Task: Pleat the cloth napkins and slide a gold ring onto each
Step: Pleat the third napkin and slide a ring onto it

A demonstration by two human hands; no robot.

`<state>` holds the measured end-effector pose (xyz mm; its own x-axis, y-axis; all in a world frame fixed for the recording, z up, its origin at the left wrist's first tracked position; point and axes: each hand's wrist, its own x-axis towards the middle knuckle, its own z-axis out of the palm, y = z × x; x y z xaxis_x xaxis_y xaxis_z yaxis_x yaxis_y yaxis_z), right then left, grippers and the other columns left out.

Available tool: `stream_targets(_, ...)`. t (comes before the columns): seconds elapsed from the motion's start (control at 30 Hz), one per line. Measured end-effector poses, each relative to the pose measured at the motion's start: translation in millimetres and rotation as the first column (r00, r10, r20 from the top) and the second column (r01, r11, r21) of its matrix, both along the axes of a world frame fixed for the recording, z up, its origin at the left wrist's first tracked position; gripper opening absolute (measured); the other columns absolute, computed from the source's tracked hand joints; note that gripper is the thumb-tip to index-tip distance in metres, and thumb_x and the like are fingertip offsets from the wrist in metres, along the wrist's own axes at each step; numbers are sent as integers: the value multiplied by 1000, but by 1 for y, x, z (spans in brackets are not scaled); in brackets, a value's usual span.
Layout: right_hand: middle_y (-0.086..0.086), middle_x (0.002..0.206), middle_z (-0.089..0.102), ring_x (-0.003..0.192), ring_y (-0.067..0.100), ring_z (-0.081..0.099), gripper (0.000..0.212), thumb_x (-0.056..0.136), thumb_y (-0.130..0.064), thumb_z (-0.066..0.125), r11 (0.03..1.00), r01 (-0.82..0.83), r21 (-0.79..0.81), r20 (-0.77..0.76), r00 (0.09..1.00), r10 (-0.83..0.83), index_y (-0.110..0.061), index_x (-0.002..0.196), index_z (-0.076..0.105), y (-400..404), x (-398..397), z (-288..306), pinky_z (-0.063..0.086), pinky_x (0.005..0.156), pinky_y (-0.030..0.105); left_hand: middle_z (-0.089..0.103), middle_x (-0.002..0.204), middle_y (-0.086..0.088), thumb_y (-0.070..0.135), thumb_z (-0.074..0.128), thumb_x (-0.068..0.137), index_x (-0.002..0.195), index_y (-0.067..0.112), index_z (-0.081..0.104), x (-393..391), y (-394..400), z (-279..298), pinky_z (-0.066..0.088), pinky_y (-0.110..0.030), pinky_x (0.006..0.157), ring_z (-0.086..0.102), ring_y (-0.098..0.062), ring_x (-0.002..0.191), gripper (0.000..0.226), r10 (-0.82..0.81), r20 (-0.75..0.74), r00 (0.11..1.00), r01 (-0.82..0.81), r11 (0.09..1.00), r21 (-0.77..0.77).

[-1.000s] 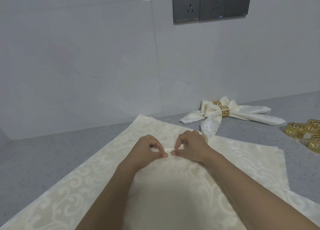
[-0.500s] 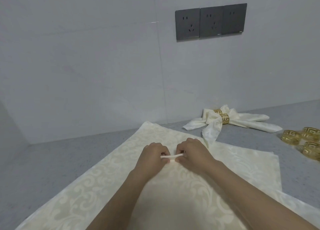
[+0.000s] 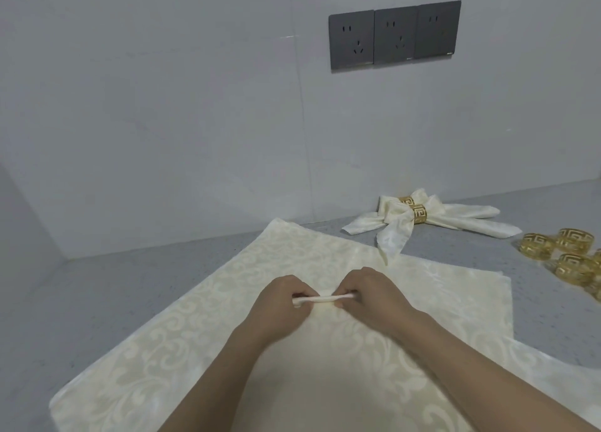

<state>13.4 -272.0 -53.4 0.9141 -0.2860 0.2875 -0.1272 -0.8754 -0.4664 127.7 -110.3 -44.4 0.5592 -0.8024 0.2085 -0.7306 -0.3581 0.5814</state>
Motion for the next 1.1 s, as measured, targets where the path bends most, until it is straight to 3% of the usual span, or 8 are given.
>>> stream_targets(0.1, -13, 87, 66, 81, 1, 47, 9, 81, -27, 69, 999, -13, 52, 9, 1000, 13, -34, 86, 72, -2, -4, -4, 36, 73, 13, 63, 83, 15, 19, 63, 81, 78, 31, 68, -2, 3, -4, 38, -9, 68, 53, 4, 84, 13, 37, -23, 999, -39, 998, -49)
stream_targets(0.23, -7, 80, 66, 82, 6, 52, 24, 81, -48, 55, 998, 9, 62, 9, 1000, -10, -27, 78, 66, -4, -7, -5, 43, 74, 25, 65, 81, 9, 27, 65, 85, 71, 19, 67, -3, 1, -9, 41, -13, 69, 56, 1, 80, 16, 114, -76, 991, -122, 987, -107)
stream_targets(0.4, -10, 82, 58, 87, 13, 50, 25, 84, -43, 65, 998, 56, 0, 16, 998, -56, -32, 65, 52, 2, 0, -6, 37, 78, 25, 59, 74, 11, 25, 77, 75, 59, 22, 65, -4, -5, -10, 38, -13, 71, 53, -1, 79, 21, 134, -32, 990, -137, 985, -109)
stream_targets(0.53, -14, 108, 48, 108, 12, 40, 22, 84, -46, 63, 987, 120, -107, -30, 992, -124, -28, 96, 61, 3, 5, -6, 24, 87, 25, 53, 93, 17, 37, 77, 74, 73, 32, 61, 2, -7, -8, 20, -22, 85, 43, -1, 98, 17, 155, 71, 985, -154, 988, -20)
stream_targets(0.7, -7, 117, 54, 119, 17, 40, 49, 84, -52, 61, 977, 193, -93, -141, 969, -205, -30, 126, 49, 1, 9, -2, 23, 97, 29, 50, 94, 18, 38, 74, 76, 102, 41, 51, 2, -5, -5, 24, -20, 87, 35, -1, 101, 35, 180, -86, 980, -179, 984, 20)
stream_targets(0.77, -7, 102, 56, 111, 17, 44, 38, 81, -53, 63, 968, 210, -138, -150, 961, -230, -33, 114, 60, 3, 11, 2, 25, 89, 29, 53, 91, 19, 37, 73, 77, 101, 38, 60, 2, -7, -1, 23, -25, 92, 38, 3, 94, 28, 164, -4, 986, -164, 985, 61)
stream_targets(0.87, -12, 83, 51, 96, 14, 49, 18, 76, -47, 69, 965, 229, -131, -75, 968, -240, -32, 87, 67, 7, 11, 6, 23, 81, 27, 61, 83, 10, 36, 73, 76, 76, 32, 66, -1, -8, 6, 21, -28, 83, 48, -4, 87, 8, 149, 103, 983, -158, 984, 82)
stream_targets(1.1, -13, 71, 56, 78, 11, 42, 9, 80, -38, 67, 967, 161, -196, 11, 987, -162, -29, 82, 67, 15, -9, 11, 26, 75, 27, 62, 78, 11, 27, 70, 79, 72, 29, 66, -21, 7, 10, 19, -23, 82, 42, 1, 77, 8, 140, 147, 979, -146, 989, 33)
